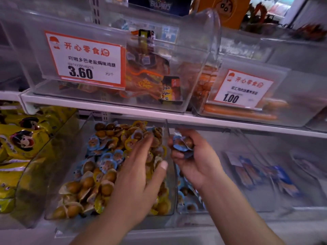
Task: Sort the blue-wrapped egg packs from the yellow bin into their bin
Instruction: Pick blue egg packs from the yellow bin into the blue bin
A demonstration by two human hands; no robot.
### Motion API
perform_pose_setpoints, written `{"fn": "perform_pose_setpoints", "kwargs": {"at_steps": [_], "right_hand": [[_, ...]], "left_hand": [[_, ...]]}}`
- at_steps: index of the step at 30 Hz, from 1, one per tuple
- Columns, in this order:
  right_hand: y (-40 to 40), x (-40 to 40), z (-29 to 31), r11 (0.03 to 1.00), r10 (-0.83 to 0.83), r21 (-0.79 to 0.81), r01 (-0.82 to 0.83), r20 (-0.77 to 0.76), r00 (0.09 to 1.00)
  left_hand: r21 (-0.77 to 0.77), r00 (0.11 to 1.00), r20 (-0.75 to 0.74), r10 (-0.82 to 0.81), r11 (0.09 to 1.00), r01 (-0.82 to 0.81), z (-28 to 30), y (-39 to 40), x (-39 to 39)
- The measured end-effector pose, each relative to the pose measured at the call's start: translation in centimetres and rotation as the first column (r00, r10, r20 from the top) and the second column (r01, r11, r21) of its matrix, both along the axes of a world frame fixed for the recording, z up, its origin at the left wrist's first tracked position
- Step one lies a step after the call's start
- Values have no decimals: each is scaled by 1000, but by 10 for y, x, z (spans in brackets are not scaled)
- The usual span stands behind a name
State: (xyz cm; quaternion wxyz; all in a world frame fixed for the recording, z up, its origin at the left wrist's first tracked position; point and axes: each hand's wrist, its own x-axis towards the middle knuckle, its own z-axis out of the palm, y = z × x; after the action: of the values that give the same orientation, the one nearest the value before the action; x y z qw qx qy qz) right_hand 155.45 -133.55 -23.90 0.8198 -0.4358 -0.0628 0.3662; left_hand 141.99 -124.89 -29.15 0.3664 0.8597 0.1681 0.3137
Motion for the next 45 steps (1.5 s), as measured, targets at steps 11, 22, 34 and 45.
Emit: {"fn": "perform_pose_setpoints", "kwargs": {"at_steps": [11, 22, 34, 45], "right_hand": [[-58, 89, -41, 867, -206, -409, 284, 224, 953], [-17, 21, -26, 820, -108, -264, 509, 801, 589], [50, -55, -50, 796, 562, -504, 335, 821, -100], [132, -55, -67, 423, 906, -746, 514, 333, -262]], "left_hand": [[181, 906, -330, 264, 960, -214, -12, 66, -15], [130, 875, -424, 236, 971, -199, -23, 95, -26], [-73, 907, 244, 343, 939, -336, 12, 95, -67], [-88, 890, 141, 433, 901, -424, 2, 122, -121]]}}
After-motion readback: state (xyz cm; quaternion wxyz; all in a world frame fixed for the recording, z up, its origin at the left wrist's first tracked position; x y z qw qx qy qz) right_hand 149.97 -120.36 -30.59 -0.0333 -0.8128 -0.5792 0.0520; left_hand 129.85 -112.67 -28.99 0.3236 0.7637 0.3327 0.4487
